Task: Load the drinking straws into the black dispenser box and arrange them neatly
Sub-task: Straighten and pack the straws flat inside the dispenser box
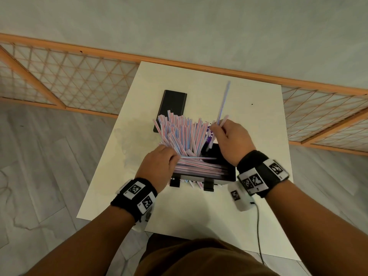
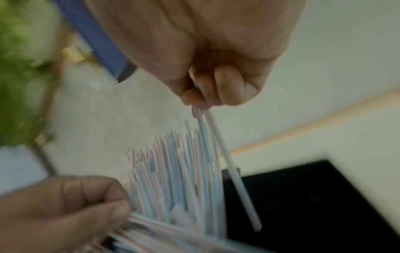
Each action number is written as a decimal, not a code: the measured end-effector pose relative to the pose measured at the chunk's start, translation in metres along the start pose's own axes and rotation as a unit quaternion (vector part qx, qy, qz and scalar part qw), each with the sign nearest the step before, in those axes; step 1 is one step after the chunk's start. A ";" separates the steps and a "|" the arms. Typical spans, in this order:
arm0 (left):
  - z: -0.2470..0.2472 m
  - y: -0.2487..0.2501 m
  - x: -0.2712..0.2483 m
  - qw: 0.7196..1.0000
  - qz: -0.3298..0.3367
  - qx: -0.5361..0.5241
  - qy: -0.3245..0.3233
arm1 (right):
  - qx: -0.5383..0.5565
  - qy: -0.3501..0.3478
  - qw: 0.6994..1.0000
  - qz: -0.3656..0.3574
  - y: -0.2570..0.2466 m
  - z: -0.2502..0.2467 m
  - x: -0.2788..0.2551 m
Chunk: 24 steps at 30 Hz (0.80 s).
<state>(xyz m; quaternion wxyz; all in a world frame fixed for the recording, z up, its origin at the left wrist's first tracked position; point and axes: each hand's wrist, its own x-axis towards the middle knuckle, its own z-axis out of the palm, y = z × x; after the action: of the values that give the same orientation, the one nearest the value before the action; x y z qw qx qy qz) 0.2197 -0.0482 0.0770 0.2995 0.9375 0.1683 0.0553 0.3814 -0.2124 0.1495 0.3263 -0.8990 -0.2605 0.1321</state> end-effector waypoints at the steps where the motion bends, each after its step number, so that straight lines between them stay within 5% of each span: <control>1: -0.002 -0.003 0.000 1.000 -0.012 -0.008 -0.004 | -0.036 -0.026 0.998 -0.051 -0.006 -0.008 -0.003; 5: -0.007 -0.013 -0.001 0.999 -0.038 -0.034 -0.008 | -0.204 -0.182 0.949 -0.157 -0.022 -0.022 -0.009; 12: -0.015 -0.013 -0.011 0.991 -0.105 -0.080 0.009 | -0.404 -0.322 0.843 -0.151 -0.017 0.041 -0.007; 16: -0.015 -0.011 -0.020 0.978 -0.136 -0.155 0.042 | -0.391 -0.300 0.857 -0.152 -0.014 0.059 -0.010; 24: -0.004 0.000 -0.020 0.994 -0.048 -0.072 0.072 | -0.206 -0.285 0.929 -0.116 0.000 0.041 -0.009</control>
<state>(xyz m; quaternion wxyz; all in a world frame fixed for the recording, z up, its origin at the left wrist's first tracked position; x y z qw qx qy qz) 0.2005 -0.0527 0.0797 0.3551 0.8981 0.2298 0.1205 0.3570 -0.1963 0.1195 0.0587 -0.8349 -0.4660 0.2871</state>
